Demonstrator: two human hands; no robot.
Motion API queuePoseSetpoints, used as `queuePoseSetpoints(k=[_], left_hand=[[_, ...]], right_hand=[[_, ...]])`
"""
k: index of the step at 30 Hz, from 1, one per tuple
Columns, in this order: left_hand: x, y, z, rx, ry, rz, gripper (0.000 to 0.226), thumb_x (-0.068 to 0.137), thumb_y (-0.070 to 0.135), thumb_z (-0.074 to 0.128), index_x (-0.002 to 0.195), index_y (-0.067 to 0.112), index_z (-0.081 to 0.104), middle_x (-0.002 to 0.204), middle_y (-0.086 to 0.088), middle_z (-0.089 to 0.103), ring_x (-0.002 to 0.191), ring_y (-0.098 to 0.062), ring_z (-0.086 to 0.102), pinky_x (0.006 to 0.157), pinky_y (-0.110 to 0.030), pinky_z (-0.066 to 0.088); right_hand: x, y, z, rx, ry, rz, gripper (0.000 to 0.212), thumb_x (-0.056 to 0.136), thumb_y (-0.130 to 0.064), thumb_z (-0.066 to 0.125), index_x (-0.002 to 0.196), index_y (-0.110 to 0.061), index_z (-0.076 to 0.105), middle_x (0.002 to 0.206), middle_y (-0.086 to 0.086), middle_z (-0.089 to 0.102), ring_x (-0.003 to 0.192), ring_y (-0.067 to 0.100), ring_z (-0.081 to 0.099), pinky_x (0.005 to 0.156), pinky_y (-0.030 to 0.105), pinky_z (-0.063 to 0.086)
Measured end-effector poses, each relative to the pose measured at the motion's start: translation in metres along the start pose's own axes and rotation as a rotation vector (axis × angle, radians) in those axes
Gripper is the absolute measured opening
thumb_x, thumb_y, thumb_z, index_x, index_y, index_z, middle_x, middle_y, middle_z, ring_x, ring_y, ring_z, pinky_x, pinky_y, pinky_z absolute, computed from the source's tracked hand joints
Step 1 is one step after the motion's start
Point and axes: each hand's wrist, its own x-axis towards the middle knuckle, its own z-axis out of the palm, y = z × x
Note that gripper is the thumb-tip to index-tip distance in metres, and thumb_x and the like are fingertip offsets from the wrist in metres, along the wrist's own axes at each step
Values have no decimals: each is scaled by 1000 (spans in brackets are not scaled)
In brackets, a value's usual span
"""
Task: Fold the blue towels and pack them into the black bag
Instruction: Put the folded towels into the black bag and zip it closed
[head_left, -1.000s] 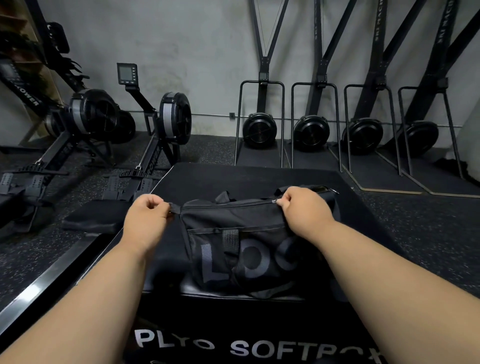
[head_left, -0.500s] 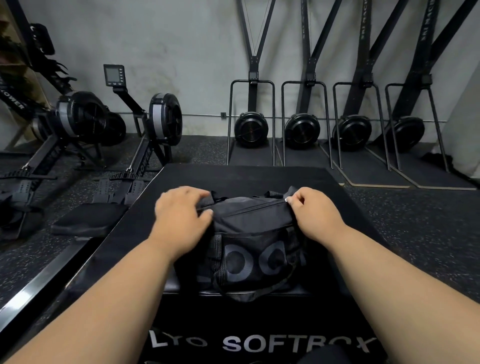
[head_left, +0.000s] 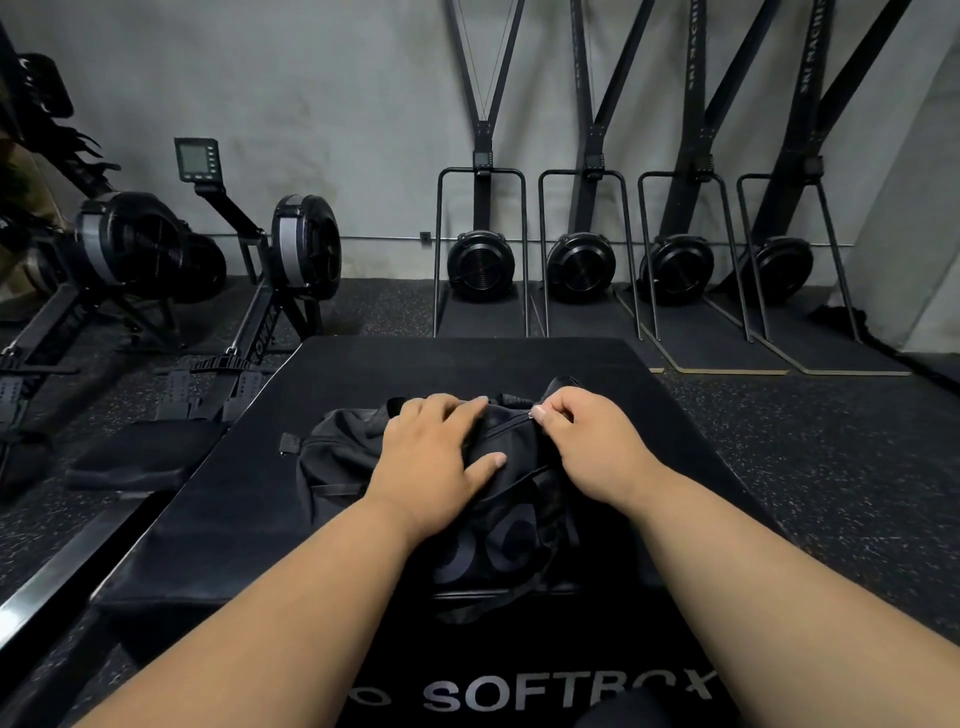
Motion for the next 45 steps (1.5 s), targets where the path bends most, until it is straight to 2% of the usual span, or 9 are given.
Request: queuePoseSetpoints(k=[8, 19, 22, 28, 32, 35, 38, 42, 45], left_hand=[[8, 12, 10, 2, 55, 36, 13, 94, 48, 70, 100, 38, 77, 99, 14, 70, 102, -21, 56, 91, -40, 42], [4, 8, 8, 36, 60, -66, 15, 100, 44, 64, 101, 35, 76, 101, 14, 71, 102, -21, 56, 91, -41, 45], [-2, 9, 7, 9, 69, -96, 20, 100, 47, 60, 109, 36, 74, 110, 13, 71, 108, -22, 59, 95, -40, 46], [-38, -28, -18, 131, 219, -304, 53, 90, 63, 56, 128, 29, 70, 136, -3, 65, 130, -30, 53, 112, -49, 38], [-69, -56, -31, -96, 270, -687, 88, 88, 59, 73, 159, 24, 35, 165, -15, 32, 151, -39, 27, 123, -56, 24], [-69, -75, -33, -368, 148, -890, 69, 92, 61, 67, 141, 14, 54, 135, -13, 63, 130, -39, 55, 107, -50, 44], [-61, -94, -24, -357, 92, -836, 49, 100, 56, 57, 82, 11, 67, 76, -5, 70, 84, -33, 67, 78, -45, 53], [-35, -112, -15, -281, 191, -760, 44, 104, 43, 57, 77, 8, 61, 71, -8, 64, 77, -34, 61, 69, -43, 44], [-1, -121, -22, -273, 261, -706, 42, 106, 39, 54, 84, 4, 61, 77, -6, 61, 80, -34, 56, 72, -40, 39]], right_hand=[[-9, 3, -10, 31, -28, 41, 31, 104, -35, 61, 81, -14, 64, 67, -6, 59, 56, 5, 48, 59, 24, 41], [-11, 45, -44, -221, 149, 211, 30, 104, -39, 58, 80, -21, 56, 83, -4, 63, 82, 24, 59, 70, 36, 39], [-18, 54, -34, -78, 122, 200, 14, 100, -44, 62, 100, -30, 59, 99, -5, 64, 88, 16, 62, 77, 35, 44], [-35, 74, -22, 81, -1, 376, 78, 92, -54, 67, 159, -32, 31, 125, 0, 64, 112, 20, 64, 102, 40, 50], [-28, 82, -17, 67, 81, 420, 61, 93, -59, 64, 142, -23, 60, 128, -1, 68, 121, 21, 63, 106, 41, 48], [-19, 79, -8, 129, 67, 343, 29, 98, -53, 62, 100, -26, 72, 100, -10, 72, 100, 16, 67, 88, 37, 52], [-6, 79, 0, 35, 77, 287, 31, 103, -43, 58, 76, -27, 59, 83, -8, 65, 87, 20, 61, 72, 36, 43], [13, 84, 6, 151, 180, 276, 21, 106, -34, 57, 101, -21, 72, 97, -5, 72, 94, 16, 65, 81, 34, 46], [30, 79, 8, 261, 271, 271, 27, 107, -32, 56, 90, -14, 67, 85, -3, 66, 80, 16, 58, 69, 34, 43]])
